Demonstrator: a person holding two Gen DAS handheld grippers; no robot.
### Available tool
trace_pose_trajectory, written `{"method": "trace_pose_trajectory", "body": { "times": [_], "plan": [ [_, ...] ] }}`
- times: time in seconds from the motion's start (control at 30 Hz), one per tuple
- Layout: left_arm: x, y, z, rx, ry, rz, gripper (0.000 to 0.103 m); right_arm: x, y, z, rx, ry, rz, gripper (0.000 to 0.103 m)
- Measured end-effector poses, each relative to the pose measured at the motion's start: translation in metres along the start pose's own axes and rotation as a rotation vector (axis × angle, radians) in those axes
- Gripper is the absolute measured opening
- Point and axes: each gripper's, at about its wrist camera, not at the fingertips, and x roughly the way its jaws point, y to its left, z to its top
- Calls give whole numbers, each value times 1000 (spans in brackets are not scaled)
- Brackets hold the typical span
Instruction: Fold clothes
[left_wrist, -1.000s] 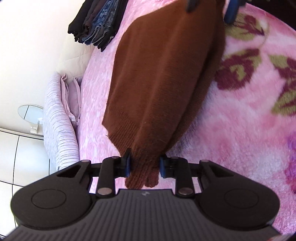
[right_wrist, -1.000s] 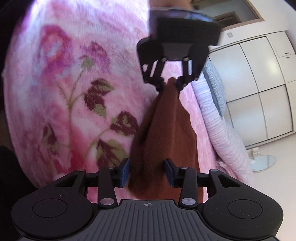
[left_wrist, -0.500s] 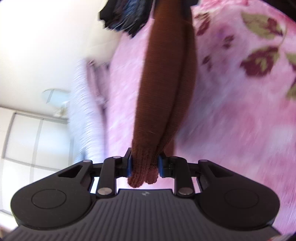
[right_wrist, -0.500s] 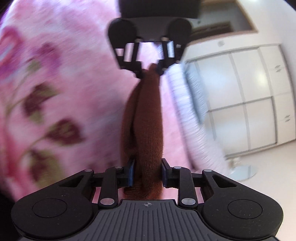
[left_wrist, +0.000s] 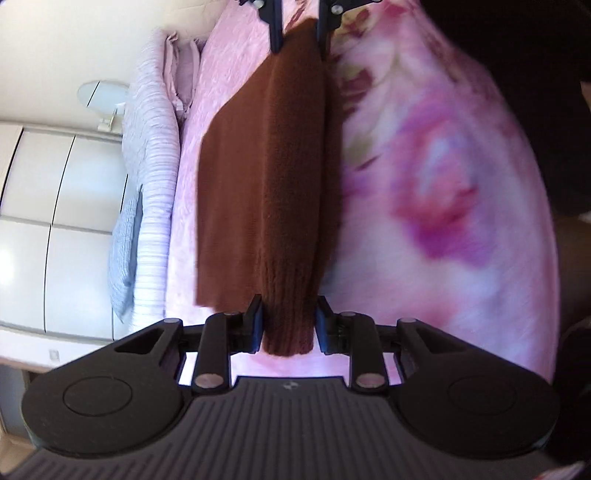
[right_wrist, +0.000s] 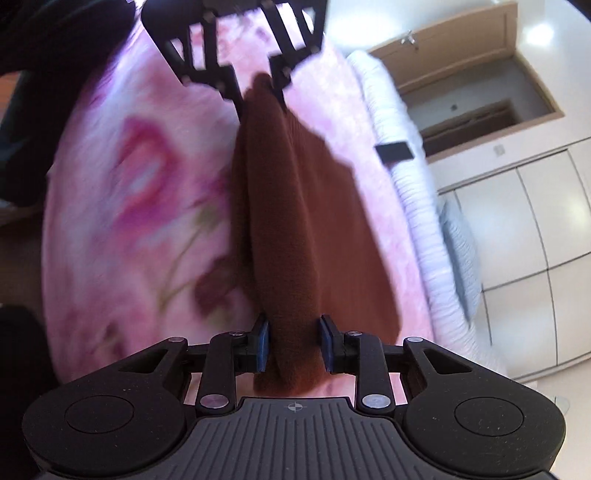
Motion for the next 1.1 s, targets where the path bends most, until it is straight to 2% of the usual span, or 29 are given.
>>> {"method": "trace_pose_trajectory", "body": {
  "times": [0.13, 0.3, 0.4, 0.47, 0.53, 0.6, 0.63, 0.7, 0.77, 0.8, 0.83, 0.9, 1.0, 1.03, 1.1],
  "plan": [
    [-5, 3, -2, -81, 2, 3, 26, -14, -2, -8, 78, 39, -22, 28],
    [-19, 33, -28, -299, 23, -56, 27, -33, -12, -11, 218, 44, -49, 28],
    [-35, 49, -45, -423, 12, -59, 27, -44, -18, -12, 302, 47, -66, 28],
    [-46, 58, -52, -473, -15, -60, 27, -50, -23, -4, 369, 13, -47, 28],
    [-47, 54, -40, -393, -48, -50, 28, -53, -22, 11, 384, -32, -19, 28],
    [-49, 49, -27, -312, -81, -40, 39, -53, -20, 26, 374, -72, 3, 28],
    [-43, 43, -24, -244, -89, -33, 40, -49, -19, 32, 362, -87, 7, 28],
    [-37, 30, -24, -127, -93, -5, 40, -37, -19, 45, 327, -108, 25, 28],
    [-20, 20, -18, -56, -91, -3, 37, -22, -16, 55, 282, -110, 45, 29],
    [-15, 23, -18, -67, -86, -23, 21, -14, -14, 58, 266, -104, 52, 29],
    [-9, 27, -18, -79, -81, -41, 13, -7, -14, 60, 255, -95, 56, 29],
    [-4, 40, -18, -93, -98, -20, 12, 7, -14, 61, 250, -84, 62, 29],
    [-7, 61, -17, -45, -139, 137, 11, 19, -26, 57, 339, -111, 56, 28],
    [-7, 67, -16, -49, -147, 162, 11, 19, -31, 56, 366, -118, 40, 28],
    [0, 67, -15, -44, -145, 151, 10, 22, -32, 57, 375, -107, 37, 28]
  ]
}}
